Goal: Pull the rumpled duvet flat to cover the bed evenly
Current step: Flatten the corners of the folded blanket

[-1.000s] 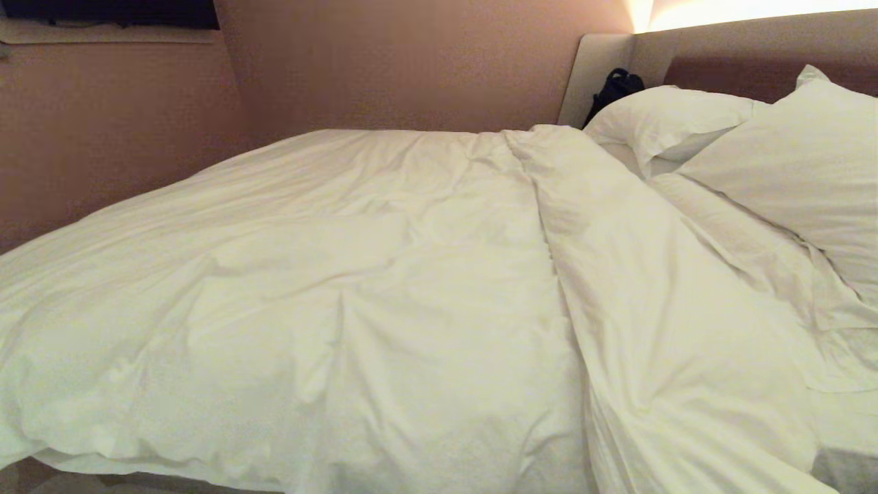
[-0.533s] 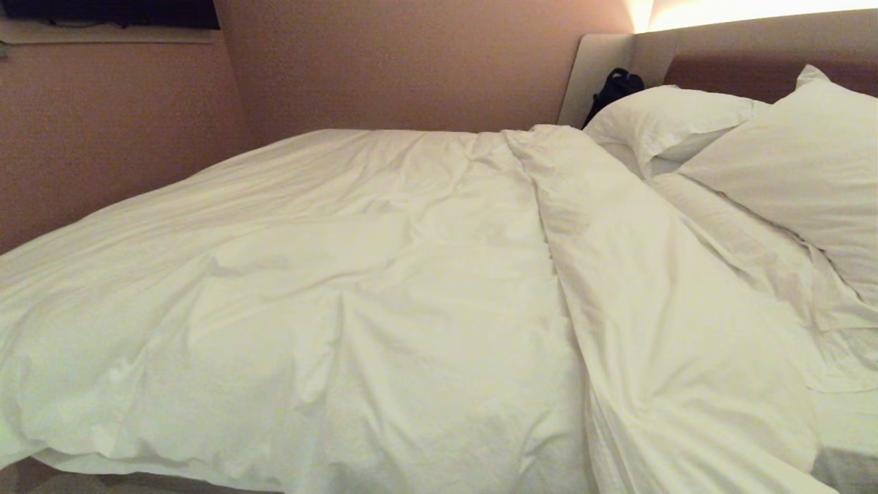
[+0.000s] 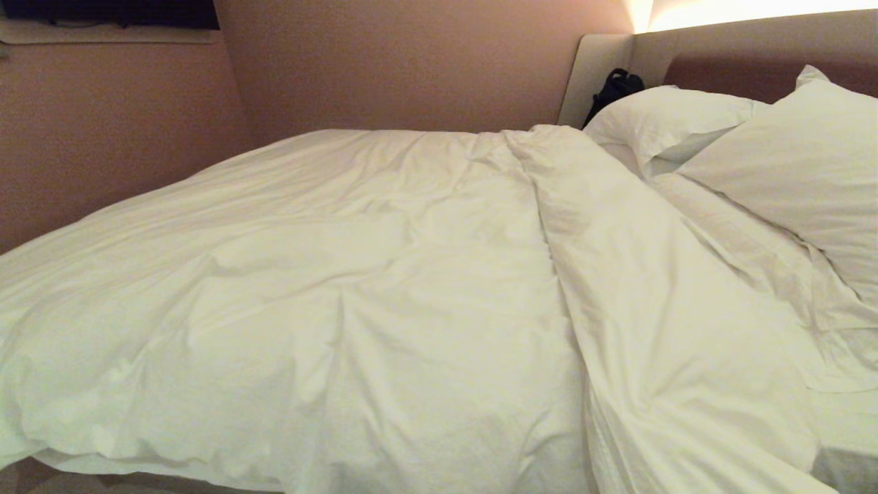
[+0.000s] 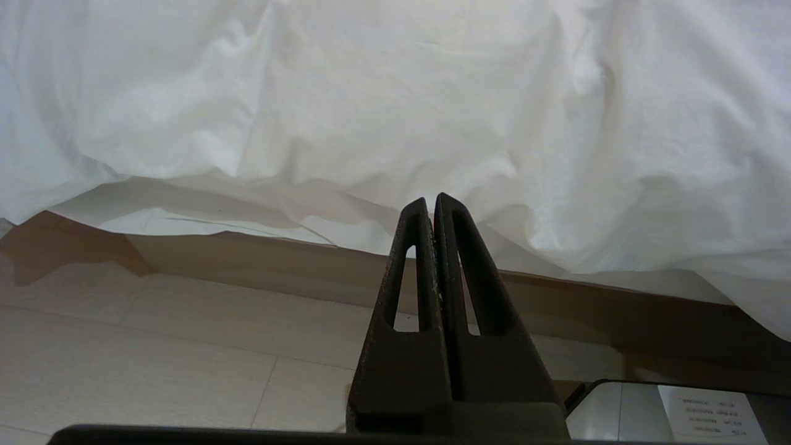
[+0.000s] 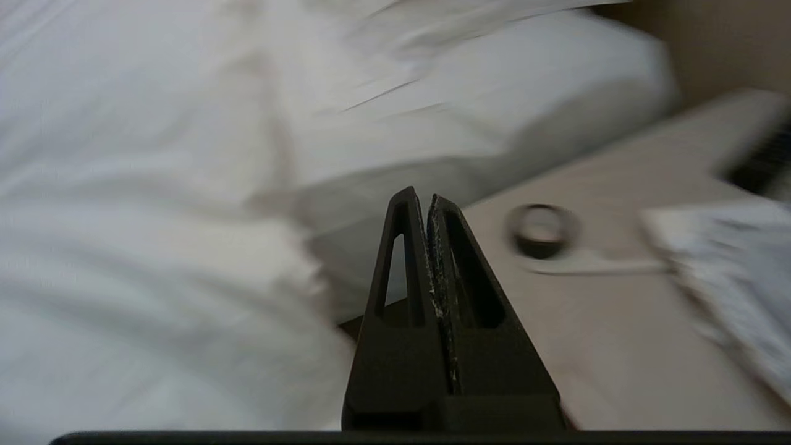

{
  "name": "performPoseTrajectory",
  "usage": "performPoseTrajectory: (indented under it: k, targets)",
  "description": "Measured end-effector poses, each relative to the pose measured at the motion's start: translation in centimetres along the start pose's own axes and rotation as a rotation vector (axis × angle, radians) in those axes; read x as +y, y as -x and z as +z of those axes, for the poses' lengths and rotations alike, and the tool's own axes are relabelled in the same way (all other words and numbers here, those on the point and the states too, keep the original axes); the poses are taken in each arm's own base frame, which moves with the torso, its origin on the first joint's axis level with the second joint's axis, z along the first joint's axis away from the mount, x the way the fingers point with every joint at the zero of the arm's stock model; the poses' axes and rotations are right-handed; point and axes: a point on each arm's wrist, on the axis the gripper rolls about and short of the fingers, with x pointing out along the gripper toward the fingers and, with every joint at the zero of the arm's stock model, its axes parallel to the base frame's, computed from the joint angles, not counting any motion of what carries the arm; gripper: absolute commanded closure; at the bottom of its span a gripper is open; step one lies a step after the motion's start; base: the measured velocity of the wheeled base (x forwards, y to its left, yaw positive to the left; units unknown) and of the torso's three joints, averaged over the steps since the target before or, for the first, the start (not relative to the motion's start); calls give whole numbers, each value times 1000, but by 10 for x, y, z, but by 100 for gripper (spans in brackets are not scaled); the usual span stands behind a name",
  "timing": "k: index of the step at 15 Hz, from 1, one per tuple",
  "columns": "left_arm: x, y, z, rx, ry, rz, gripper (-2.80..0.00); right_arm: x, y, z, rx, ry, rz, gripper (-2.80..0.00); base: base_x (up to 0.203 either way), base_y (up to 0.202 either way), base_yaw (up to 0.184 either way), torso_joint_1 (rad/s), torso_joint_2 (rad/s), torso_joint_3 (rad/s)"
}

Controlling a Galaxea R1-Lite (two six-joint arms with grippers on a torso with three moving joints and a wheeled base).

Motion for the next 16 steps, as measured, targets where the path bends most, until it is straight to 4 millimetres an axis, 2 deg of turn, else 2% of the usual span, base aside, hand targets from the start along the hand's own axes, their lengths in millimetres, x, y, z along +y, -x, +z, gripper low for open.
performPoseTrajectory:
  k: [5,11,16]
  targets:
    - [0,0,0,0,2,0,0,14,-30,-36,43,128,196,0,0,0,0,0,0,0]
    - [0,0,0,0,2,1,0,24,-44,-48,-69,148,365,0,0,0,0,0,0,0]
    - [0,0,0,0,2,1,0,27,-49,-56,-95,139,443,0,0,0,0,0,0,0]
